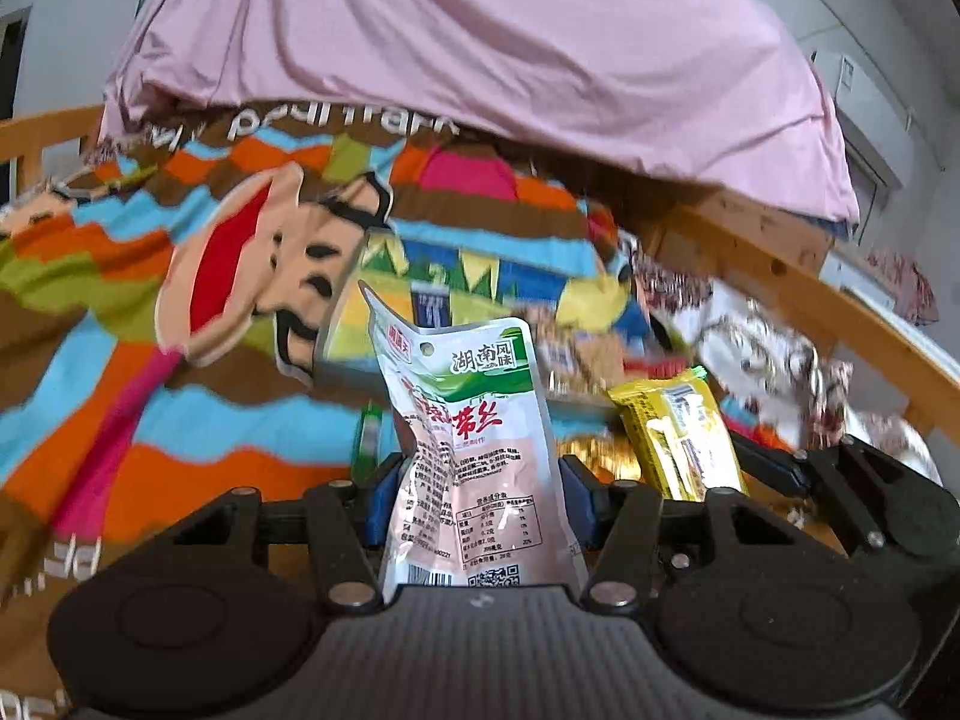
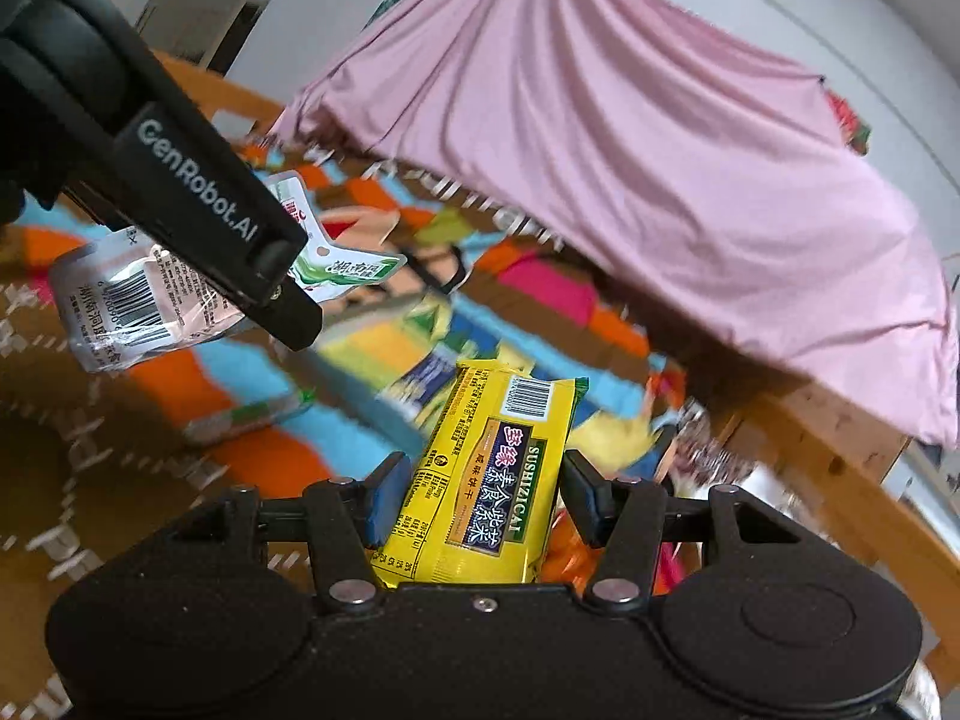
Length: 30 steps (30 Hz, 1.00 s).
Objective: Organize snacks
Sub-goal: 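Lift both held packets and carry them over the tin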
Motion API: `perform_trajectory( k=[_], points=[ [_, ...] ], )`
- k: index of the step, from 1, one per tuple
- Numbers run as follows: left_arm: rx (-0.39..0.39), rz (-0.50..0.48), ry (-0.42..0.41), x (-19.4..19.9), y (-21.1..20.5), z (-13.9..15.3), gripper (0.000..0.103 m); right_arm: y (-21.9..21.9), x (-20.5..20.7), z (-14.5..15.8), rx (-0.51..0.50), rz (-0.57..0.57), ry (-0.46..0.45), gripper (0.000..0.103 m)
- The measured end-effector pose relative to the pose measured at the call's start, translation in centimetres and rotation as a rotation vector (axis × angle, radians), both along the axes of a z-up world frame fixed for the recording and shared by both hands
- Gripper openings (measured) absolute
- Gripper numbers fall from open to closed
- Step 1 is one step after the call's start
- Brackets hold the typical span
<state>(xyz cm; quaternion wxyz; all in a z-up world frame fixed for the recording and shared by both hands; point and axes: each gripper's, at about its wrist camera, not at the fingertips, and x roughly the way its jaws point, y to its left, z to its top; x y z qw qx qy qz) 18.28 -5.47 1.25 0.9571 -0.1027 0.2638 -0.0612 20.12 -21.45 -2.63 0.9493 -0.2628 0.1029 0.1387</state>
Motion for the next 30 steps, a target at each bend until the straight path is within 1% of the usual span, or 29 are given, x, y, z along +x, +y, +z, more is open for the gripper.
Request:
perform_trajectory(
  k=[4, 8, 10, 12, 16, 18, 20, 24, 27, 30],
  points=[
    [0.005, 0.011, -0.040, 2.5, 0.0, 1.6, 0.059, -0.8, 2.9, 1.4, 0.023, 0.000, -0.066, 0.057],
    [0.010, 0.014, -0.070, 5.8, -0.5, 2.8, 0.059, -2.1, 7.0, 2.7, 0.045, -0.035, -0.131, 0.057],
    [0.015, 0.014, -0.088, 7.8, -0.9, 3.2, 0.059, -2.9, 9.3, 3.1, 0.056, -0.057, -0.154, 0.057],
    [0.023, 0.008, -0.107, 9.5, -1.4, 3.4, 0.059, -3.8, 11.5, 3.3, 0.088, -0.082, -0.158, 0.057],
    [0.048, -0.004, -0.130, 14.1, -2.9, 3.2, 0.059, -6.2, 16.2, 3.5, 0.193, -0.148, -0.146, 0.057],
    [0.051, -0.009, -0.124, 16.4, -3.6, 2.6, 0.059, -7.4, 17.9, 3.3, 0.257, -0.180, -0.137, 0.057],
    [0.039, -0.016, -0.105, 18.4, -4.1, 1.8, 0.059, -8.6, 19.7, 2.7, 0.300, -0.194, -0.122, 0.057],
    [0.022, -0.021, -0.050, 21.8, -4.7, -0.6, 0.059, -10.3, 23.0, 1.2, 0.319, -0.195, -0.073, 0.057],
    [0.023, -0.016, -0.012, 23.5, -4.8, -2.2, 0.059, -11.5, 25.0, 0.1, 0.349, -0.183, -0.005, 0.057],
    [0.030, -0.004, 0.023, 24.8, -4.9, -3.6, 0.059, -11.8, 26.1, -0.9, 0.343, -0.168, 0.047, 0.057]
  ],
)
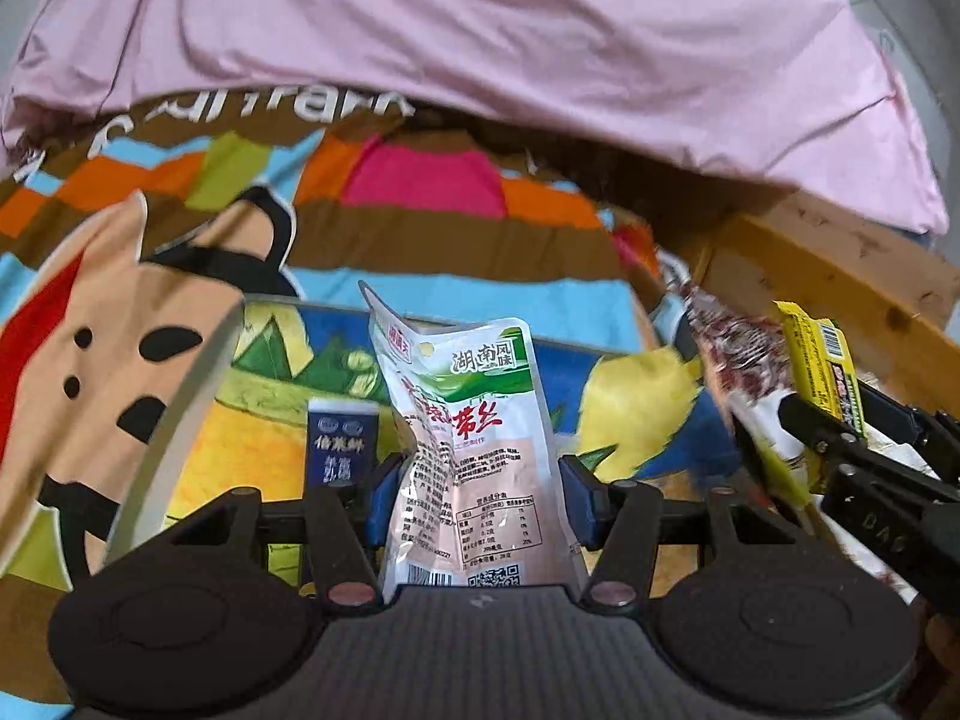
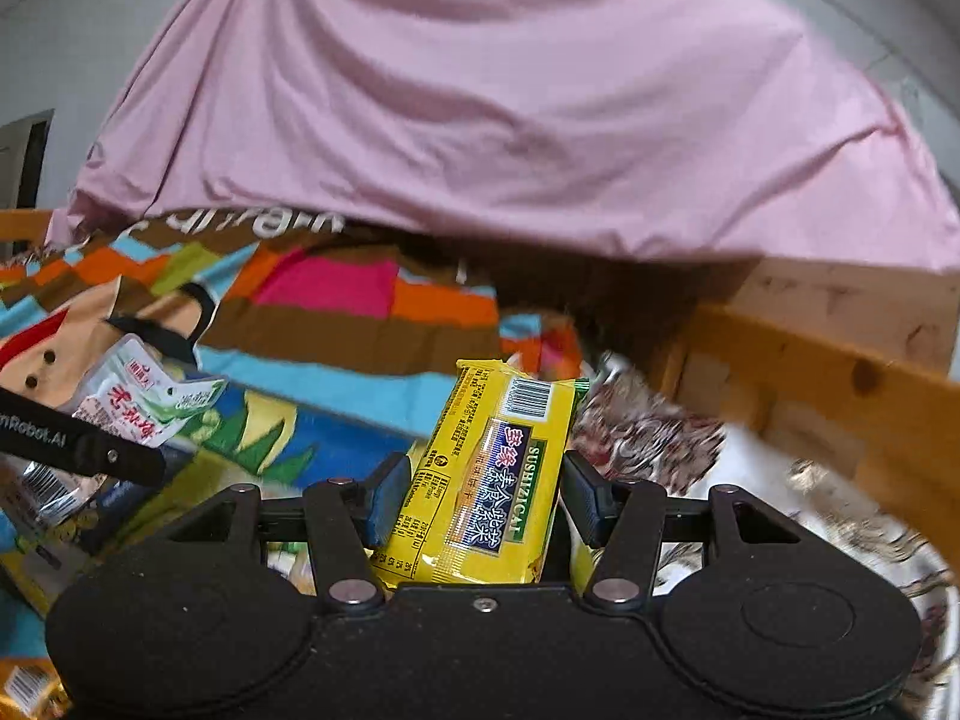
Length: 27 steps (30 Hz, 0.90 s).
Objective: Organize snacks
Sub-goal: 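Lift both held packets and carry them over the tin, then lower both packets into the tin and open both tools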
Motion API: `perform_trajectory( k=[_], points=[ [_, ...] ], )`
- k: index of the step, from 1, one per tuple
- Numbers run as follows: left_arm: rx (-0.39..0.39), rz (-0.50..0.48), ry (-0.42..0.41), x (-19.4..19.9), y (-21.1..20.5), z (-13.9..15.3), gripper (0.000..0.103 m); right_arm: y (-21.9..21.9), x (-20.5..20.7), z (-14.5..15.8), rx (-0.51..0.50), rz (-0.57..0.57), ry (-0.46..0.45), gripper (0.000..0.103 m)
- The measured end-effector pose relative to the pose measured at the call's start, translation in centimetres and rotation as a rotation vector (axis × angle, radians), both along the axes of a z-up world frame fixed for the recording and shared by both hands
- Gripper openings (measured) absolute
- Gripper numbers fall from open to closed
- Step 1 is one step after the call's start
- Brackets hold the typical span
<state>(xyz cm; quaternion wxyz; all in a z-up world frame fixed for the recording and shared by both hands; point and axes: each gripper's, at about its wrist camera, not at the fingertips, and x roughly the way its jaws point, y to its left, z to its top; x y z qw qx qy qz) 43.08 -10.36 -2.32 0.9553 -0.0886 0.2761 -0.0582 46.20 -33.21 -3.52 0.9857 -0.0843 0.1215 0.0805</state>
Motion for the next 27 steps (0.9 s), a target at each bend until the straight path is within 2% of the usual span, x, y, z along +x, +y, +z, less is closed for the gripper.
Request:
perform_trajectory(
  k=[7, 13, 27],
  points=[
    [-0.011, 0.051, 0.065, 1.9, 0.2, -1.9, 0.059, 1.2, 0.9, -1.9, -0.015, 0.075, 0.091, 0.057],
    [-0.004, 0.050, 0.075, 2.2, -0.5, -2.5, 0.059, 1.9, 1.3, -2.4, -0.001, 0.117, 0.139, 0.057],
    [-0.022, 0.093, 0.106, 2.4, -0.5, -3.8, 0.063, 1.6, 2.3, -3.5, 0.076, 0.106, 0.221, 0.058]
  ],
)
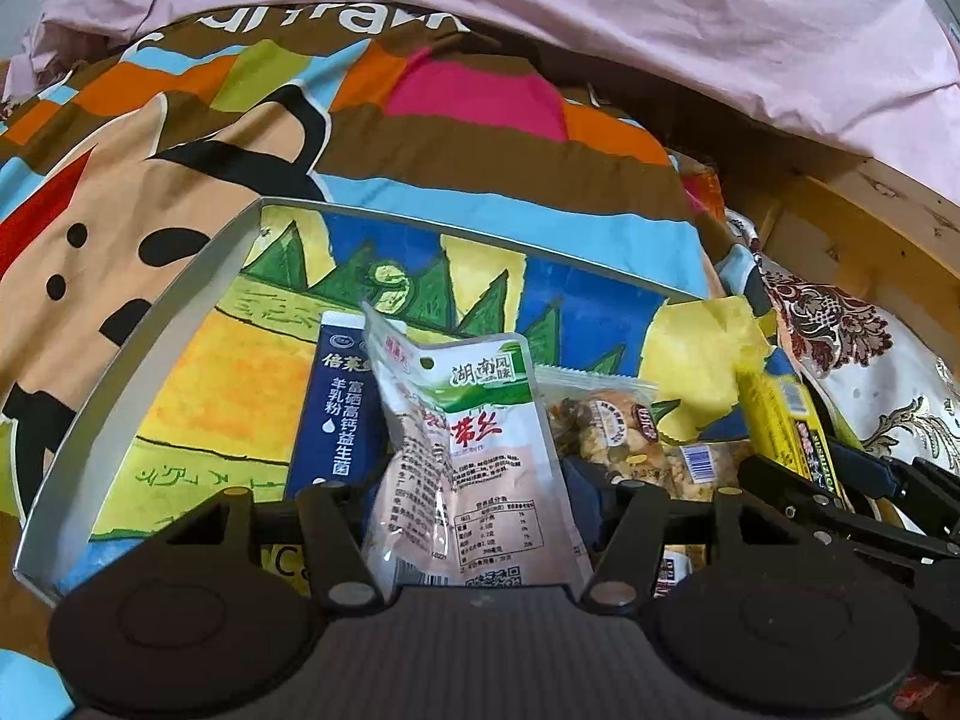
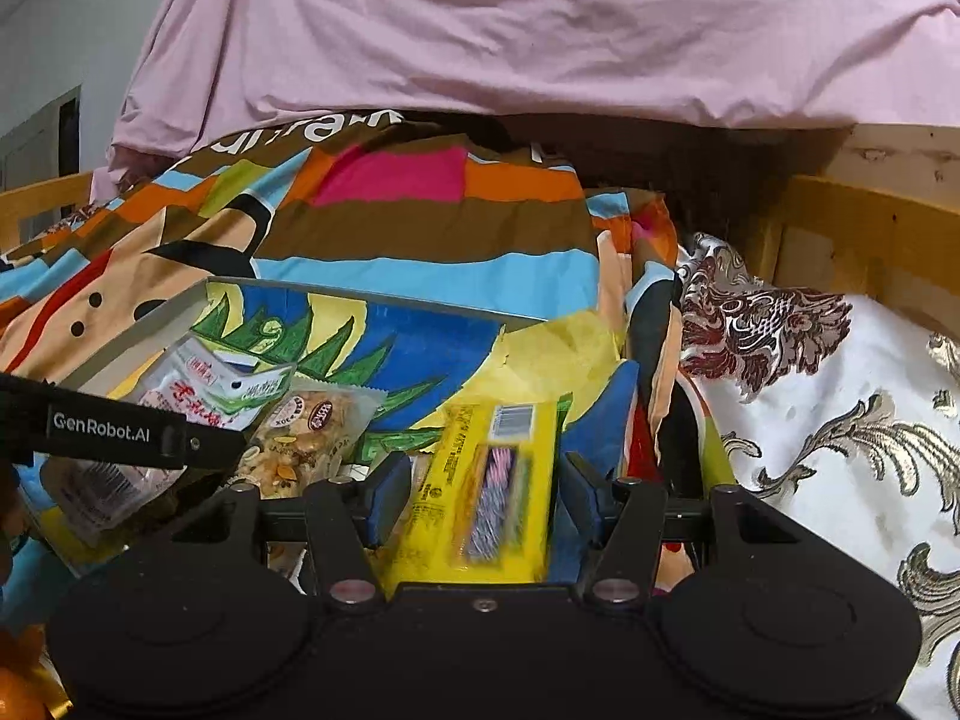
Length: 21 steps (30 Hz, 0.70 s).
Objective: Organize snacks
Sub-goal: 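Lower both packets into the tin and open both tools, then raise both open tools up away from the tin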
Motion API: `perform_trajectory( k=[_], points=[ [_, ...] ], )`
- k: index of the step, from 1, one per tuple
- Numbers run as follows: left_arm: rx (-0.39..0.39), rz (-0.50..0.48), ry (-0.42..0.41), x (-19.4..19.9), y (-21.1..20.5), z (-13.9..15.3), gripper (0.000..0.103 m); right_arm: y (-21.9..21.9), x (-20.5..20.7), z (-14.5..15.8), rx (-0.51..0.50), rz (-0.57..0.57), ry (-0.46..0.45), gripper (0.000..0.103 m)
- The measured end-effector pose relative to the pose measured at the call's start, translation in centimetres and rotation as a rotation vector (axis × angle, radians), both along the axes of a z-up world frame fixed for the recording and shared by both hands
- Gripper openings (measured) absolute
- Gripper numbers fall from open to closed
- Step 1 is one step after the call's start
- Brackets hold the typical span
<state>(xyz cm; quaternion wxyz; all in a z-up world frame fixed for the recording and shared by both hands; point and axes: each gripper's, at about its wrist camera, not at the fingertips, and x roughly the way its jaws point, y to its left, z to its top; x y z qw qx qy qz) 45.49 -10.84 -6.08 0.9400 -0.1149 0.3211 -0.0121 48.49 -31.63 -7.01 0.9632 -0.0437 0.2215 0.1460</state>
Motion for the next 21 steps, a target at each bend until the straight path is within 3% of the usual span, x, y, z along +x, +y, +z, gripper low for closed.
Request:
perform_trajectory(
  k=[2, 4, 10, 15, 21],
  points=[
    [0.002, 0.017, 0.010, 0.0, 0.1, -0.1, 0.066, 0.0, 0.0, 0.1, 0.006, -0.001, -0.003, 0.059],
    [0.000, 0.025, 0.009, -0.1, 0.1, -0.1, 0.075, 0.0, -0.1, 0.3, 0.009, -0.009, -0.012, 0.063],
    [-0.014, 0.039, -0.020, -0.8, 0.0, 1.0, 0.096, -0.3, -1.5, 2.6, 0.034, -0.034, -0.098, 0.084],
    [-0.030, 0.048, -0.078, -2.4, 0.1, 3.2, 0.101, -1.0, -4.2, 5.4, 0.093, -0.091, -0.190, 0.100],
    [-0.053, 0.085, -0.165, -5.6, 1.0, 7.0, 0.102, -1.3, -8.3, 9.0, 0.142, -0.148, -0.302, 0.102]
  ],
)
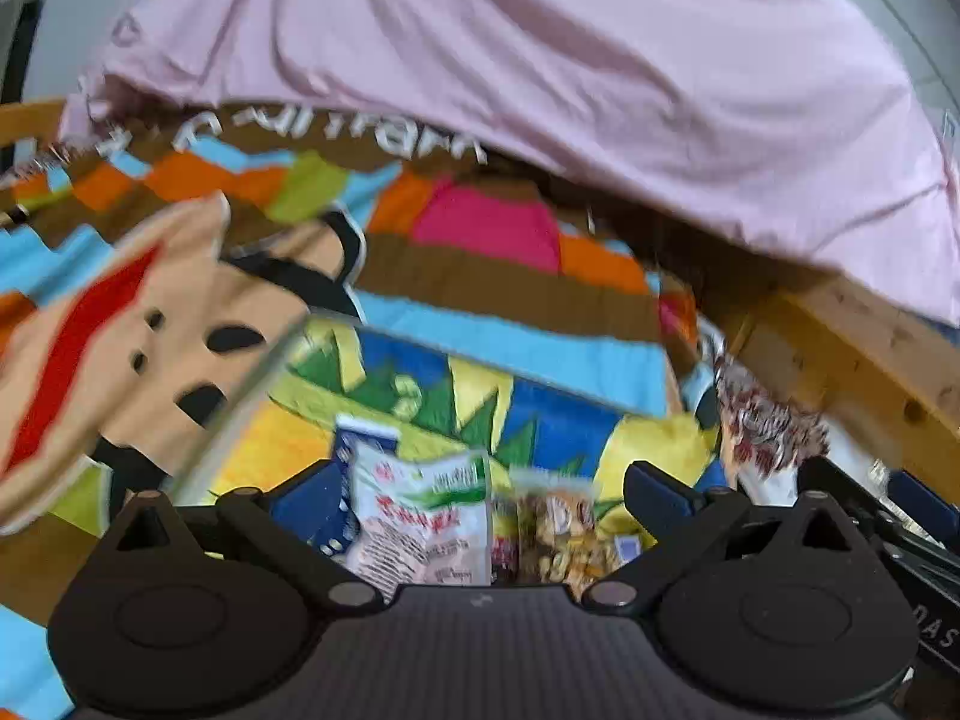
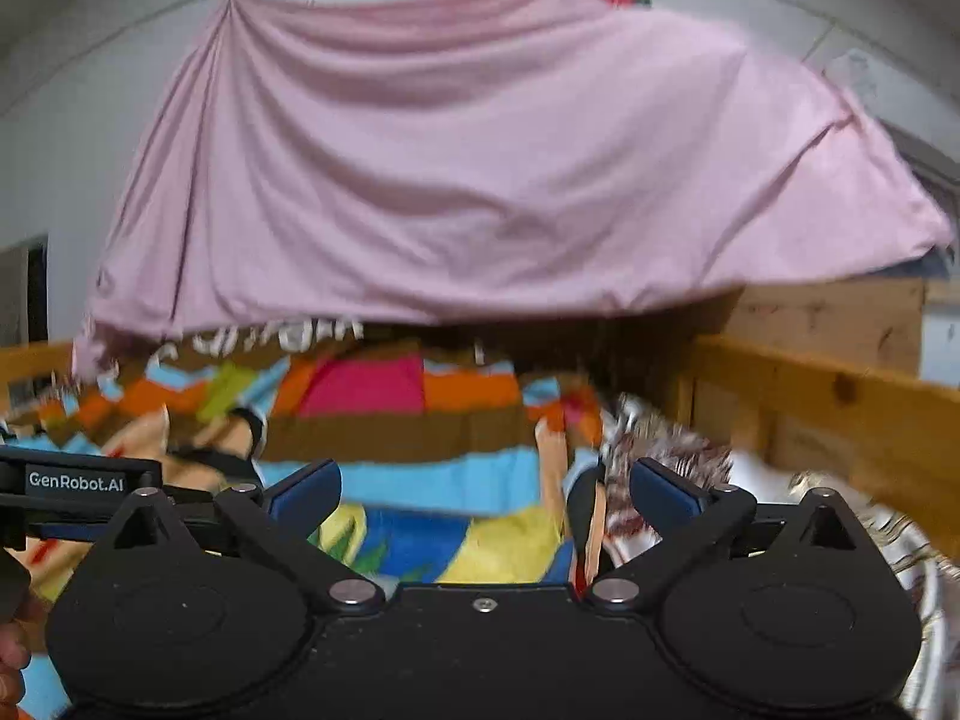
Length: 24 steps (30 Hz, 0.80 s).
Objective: Organize snacks
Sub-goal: 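Raise both open tools up away from the tin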
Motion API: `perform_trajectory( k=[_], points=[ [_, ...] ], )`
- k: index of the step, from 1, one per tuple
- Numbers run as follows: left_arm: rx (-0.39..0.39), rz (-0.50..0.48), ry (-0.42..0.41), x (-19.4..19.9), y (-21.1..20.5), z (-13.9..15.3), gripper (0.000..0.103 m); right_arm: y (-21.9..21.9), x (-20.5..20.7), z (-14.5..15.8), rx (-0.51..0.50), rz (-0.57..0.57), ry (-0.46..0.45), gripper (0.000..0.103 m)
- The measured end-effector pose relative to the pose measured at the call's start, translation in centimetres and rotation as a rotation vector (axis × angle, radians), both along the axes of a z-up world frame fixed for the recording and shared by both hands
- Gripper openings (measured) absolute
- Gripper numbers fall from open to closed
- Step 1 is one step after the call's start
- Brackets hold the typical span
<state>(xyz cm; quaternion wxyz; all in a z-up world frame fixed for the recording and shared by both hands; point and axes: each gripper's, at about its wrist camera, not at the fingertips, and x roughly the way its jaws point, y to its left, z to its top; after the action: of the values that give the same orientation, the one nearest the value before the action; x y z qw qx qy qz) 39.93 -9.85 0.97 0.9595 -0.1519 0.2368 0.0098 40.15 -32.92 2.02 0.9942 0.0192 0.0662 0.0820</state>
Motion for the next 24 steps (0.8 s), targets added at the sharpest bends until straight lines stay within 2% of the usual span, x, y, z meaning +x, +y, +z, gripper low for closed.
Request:
perform_trajectory(
  k=[6, 12, 18, 24],
  points=[
    [0.013, 0.027, -0.078, -4.0, 1.4, 3.5, 0.102, 0.3, -4.7, 3.1, 0.013, -0.026, -0.098, 0.102],
    [0.026, 0.033, -0.133, -8.6, 2.7, 5.7, 0.103, 1.5, -9.1, 4.8, -0.016, -0.009, -0.121, 0.102],
    [0.051, 0.035, -0.165, -13.0, 3.8, 6.0, 0.103, 2.6, -13.6, 5.1, -0.029, 0.004, -0.104, 0.102],
    [0.061, 0.040, -0.157, -16.8, 5.4, 5.2, 0.103, 4.3, -17.7, 4.3, -0.085, 0.023, -0.087, 0.102]
  ],
)
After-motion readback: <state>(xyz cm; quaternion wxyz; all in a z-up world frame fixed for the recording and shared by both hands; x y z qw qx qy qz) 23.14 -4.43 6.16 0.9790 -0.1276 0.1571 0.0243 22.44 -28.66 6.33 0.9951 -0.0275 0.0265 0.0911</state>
